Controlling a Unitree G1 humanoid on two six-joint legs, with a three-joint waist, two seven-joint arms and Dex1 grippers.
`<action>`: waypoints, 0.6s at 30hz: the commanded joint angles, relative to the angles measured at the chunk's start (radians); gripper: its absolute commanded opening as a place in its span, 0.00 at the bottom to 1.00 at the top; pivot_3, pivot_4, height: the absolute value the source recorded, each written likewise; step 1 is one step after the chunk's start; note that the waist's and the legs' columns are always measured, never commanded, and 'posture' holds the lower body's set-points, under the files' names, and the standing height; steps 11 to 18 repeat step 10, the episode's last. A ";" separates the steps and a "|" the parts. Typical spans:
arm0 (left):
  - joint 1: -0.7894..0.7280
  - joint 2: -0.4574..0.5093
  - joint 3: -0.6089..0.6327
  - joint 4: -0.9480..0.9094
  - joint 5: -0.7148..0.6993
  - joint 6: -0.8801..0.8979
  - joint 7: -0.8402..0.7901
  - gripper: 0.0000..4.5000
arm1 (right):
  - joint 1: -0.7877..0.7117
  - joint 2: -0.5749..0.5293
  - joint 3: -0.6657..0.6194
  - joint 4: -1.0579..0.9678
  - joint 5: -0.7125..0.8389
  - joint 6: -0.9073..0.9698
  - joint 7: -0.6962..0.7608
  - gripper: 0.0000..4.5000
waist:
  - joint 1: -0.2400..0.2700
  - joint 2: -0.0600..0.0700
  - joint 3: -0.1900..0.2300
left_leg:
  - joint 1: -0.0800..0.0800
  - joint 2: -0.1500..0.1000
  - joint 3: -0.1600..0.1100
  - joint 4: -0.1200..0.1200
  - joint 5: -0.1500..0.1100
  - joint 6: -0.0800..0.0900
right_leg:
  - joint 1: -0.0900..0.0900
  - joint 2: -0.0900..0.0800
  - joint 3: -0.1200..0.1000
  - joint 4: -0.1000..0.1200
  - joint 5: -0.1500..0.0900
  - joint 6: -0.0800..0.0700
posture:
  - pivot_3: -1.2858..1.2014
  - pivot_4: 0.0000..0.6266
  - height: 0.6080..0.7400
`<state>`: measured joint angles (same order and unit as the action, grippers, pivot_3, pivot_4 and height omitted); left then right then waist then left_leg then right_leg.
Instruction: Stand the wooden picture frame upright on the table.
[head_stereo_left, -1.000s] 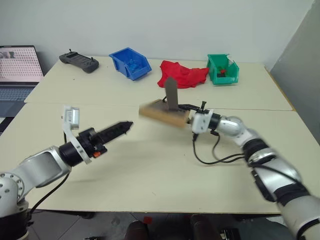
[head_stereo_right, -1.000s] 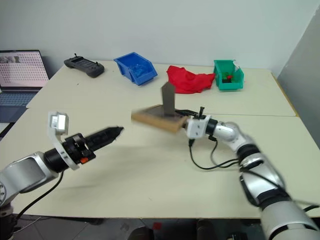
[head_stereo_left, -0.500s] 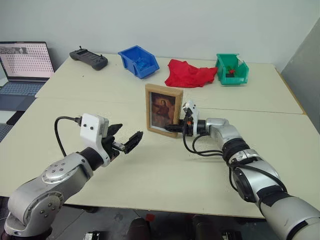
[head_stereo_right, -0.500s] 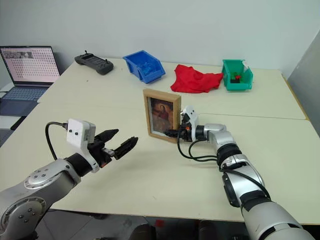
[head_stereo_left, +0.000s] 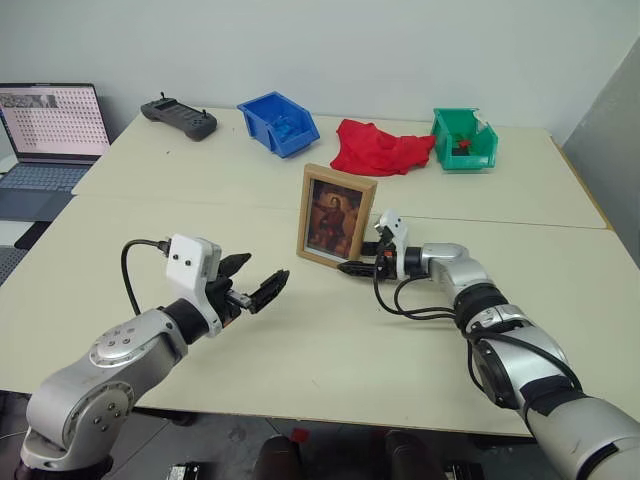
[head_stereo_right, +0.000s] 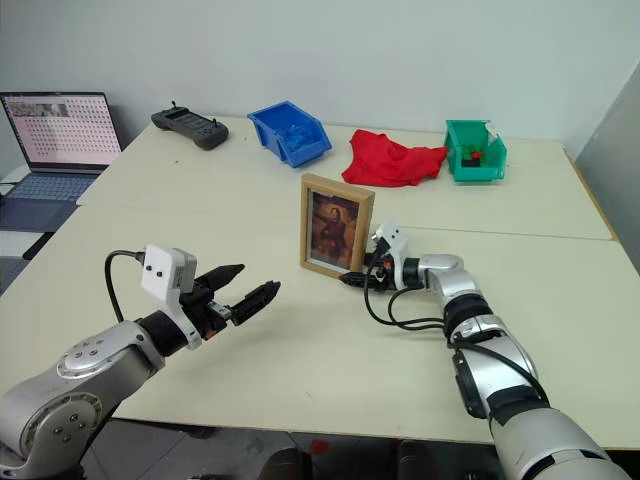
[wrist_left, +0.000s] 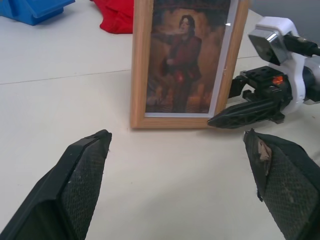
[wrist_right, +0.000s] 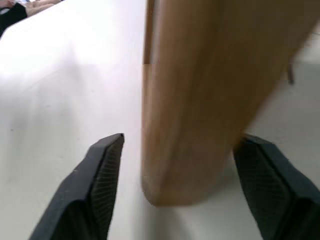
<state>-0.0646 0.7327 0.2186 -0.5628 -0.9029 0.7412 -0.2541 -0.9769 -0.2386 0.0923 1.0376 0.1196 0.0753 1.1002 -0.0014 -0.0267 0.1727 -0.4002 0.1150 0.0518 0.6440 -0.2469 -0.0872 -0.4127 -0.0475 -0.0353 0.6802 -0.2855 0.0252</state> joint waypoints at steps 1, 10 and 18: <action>-0.047 0.081 0.086 0.093 -0.002 0.026 -0.102 1.00 | 0.106 -0.138 -0.003 -0.251 -0.027 0.000 0.021 0.99 | 0.004 0.000 0.000 | 0.000 0.000 0.000 0.000 0.000 0.000 | 0.000 0.000 0.000 0.000 0.000 0.000 | 0.52 0.24 1.00; -0.144 0.304 0.191 0.379 -0.025 0.106 -0.435 1.00 | 0.280 -0.363 -0.069 -1.043 0.272 0.565 0.094 0.99 | -0.017 0.001 0.002 | 0.001 0.003 0.000 -0.001 0.000 0.000 | -0.003 0.004 0.001 0.002 0.000 -0.001 | 0.52 0.24 1.00; -0.144 0.304 0.191 0.379 -0.025 0.106 -0.435 1.00 | 0.280 -0.363 -0.069 -1.043 0.272 0.565 0.094 0.99 | -0.017 0.001 0.002 | 0.001 0.003 0.000 -0.001 0.000 0.000 | -0.003 0.004 0.001 0.002 0.000 -0.001 | 0.52 0.24 1.00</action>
